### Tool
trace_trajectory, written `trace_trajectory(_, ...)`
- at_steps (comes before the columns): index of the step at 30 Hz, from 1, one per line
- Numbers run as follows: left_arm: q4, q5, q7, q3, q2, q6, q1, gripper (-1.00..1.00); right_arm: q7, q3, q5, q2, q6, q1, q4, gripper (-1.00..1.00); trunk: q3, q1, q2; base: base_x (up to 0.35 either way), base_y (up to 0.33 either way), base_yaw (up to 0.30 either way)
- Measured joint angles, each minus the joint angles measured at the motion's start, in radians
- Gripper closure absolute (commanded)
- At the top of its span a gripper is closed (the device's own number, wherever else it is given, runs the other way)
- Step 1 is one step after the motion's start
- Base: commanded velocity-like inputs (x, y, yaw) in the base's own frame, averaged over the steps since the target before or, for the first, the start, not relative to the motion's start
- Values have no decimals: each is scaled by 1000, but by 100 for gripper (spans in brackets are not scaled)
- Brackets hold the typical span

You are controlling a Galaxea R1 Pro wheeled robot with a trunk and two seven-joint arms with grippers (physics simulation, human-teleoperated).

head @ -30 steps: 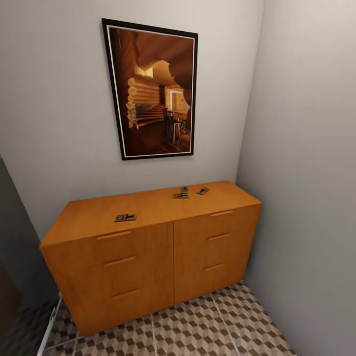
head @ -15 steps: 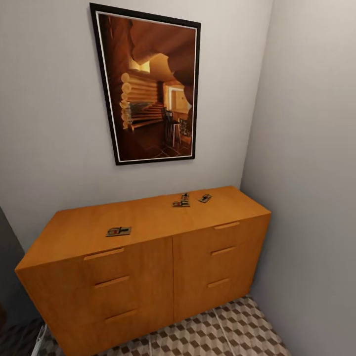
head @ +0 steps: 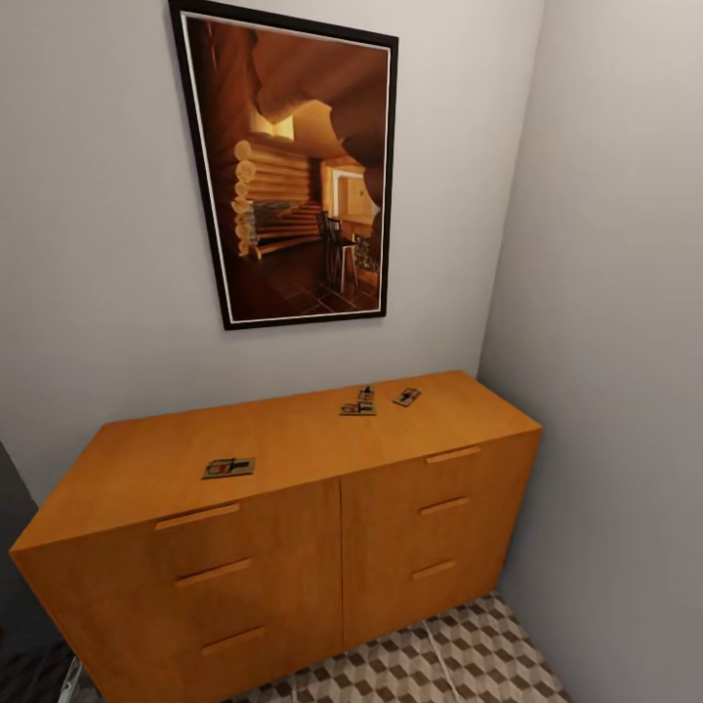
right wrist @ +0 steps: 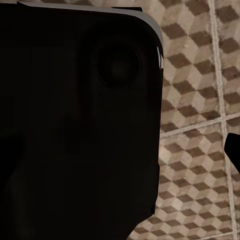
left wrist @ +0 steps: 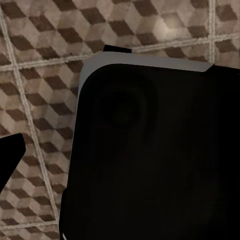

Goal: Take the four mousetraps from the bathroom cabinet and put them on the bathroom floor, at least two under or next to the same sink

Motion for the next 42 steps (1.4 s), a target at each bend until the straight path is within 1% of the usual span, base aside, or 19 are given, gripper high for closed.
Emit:
trace_trajectory(35, 0, 0, 0, 0, 0, 0, 0, -100, 0, 0, 0, 0, 0, 0, 0, -100, 0, 0, 0, 3, 0, 0)
trace_trajectory(42, 0, 0, 0, 0, 1, 0, 0, -100, 1, 0, 0, 0, 0, 0, 0, -100, 0, 0, 0, 104, 0, 0)
